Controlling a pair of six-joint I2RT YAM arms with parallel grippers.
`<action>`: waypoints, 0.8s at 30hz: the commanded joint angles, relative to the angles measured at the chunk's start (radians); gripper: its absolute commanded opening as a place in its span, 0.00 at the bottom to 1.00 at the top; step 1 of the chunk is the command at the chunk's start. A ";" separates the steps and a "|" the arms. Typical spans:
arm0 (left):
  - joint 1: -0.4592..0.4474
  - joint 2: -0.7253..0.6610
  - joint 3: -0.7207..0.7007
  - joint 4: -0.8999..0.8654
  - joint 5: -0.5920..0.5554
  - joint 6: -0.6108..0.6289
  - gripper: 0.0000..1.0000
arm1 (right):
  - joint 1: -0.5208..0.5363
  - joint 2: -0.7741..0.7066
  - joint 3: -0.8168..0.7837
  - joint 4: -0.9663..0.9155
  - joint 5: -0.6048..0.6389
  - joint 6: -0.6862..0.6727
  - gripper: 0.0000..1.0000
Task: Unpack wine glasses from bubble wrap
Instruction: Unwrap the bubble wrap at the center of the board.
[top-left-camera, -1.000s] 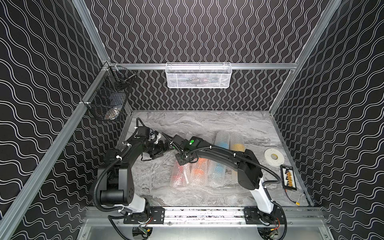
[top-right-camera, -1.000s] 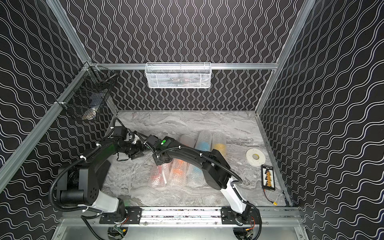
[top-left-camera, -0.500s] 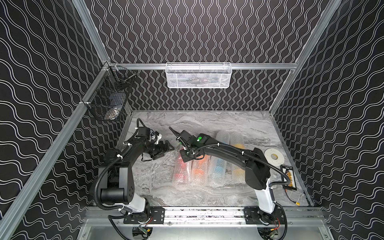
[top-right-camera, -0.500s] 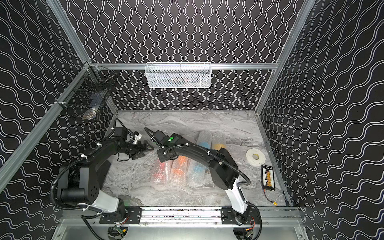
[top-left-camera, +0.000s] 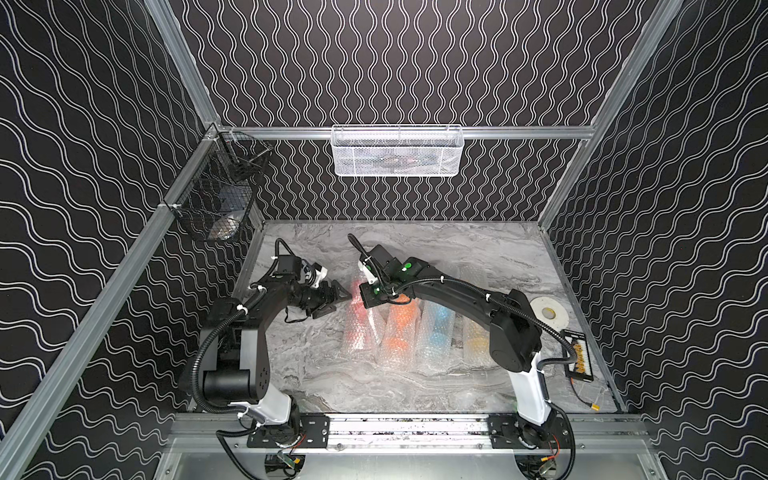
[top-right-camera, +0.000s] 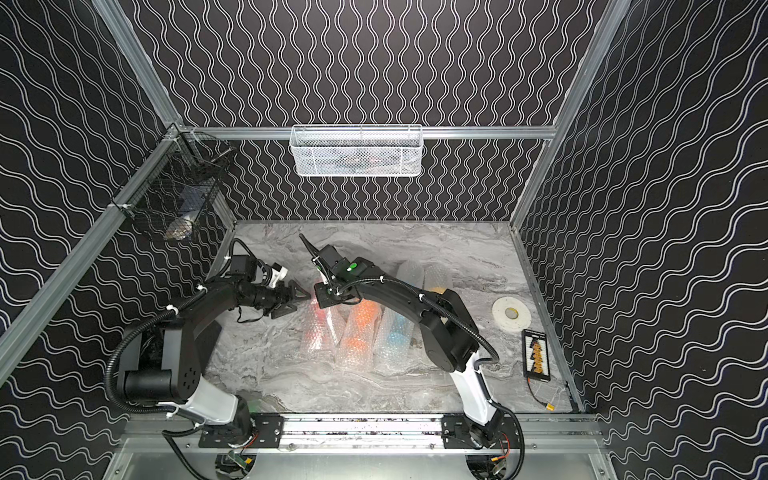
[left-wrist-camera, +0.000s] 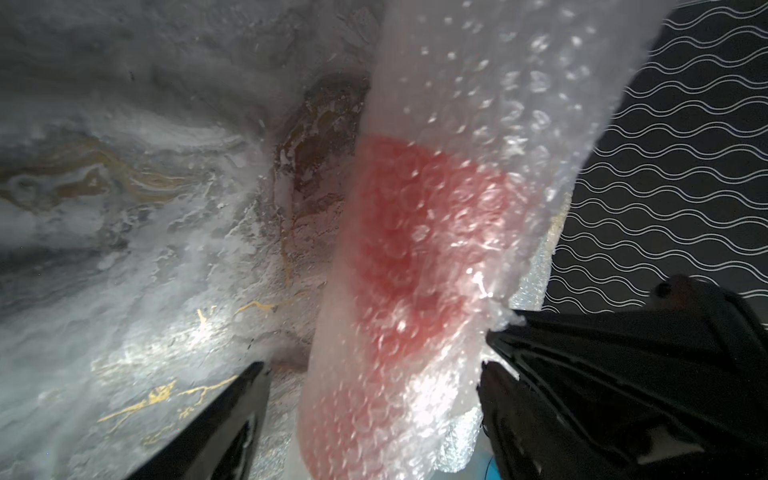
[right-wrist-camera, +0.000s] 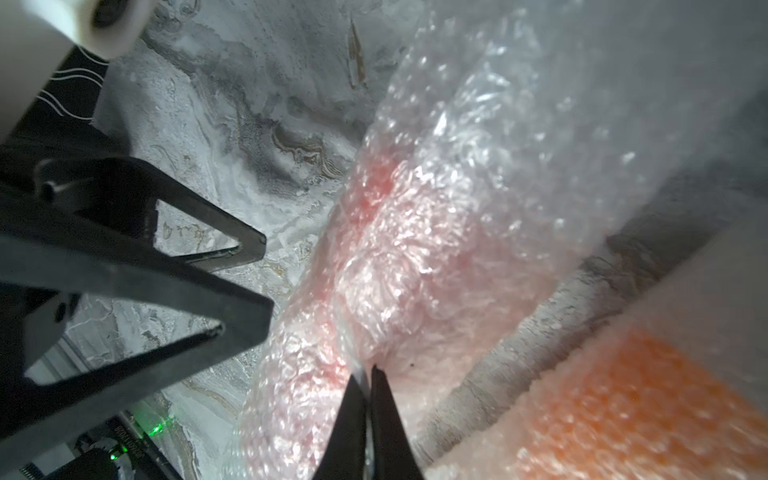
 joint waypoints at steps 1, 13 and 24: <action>0.000 0.001 -0.004 0.028 0.046 -0.008 0.80 | -0.022 0.008 -0.018 0.085 -0.082 0.006 0.07; -0.025 0.049 0.011 0.032 0.040 -0.005 0.71 | -0.106 -0.027 -0.170 0.252 -0.262 0.078 0.07; -0.128 0.110 0.115 -0.035 -0.085 0.005 0.62 | -0.192 -0.062 -0.282 0.348 -0.383 0.117 0.07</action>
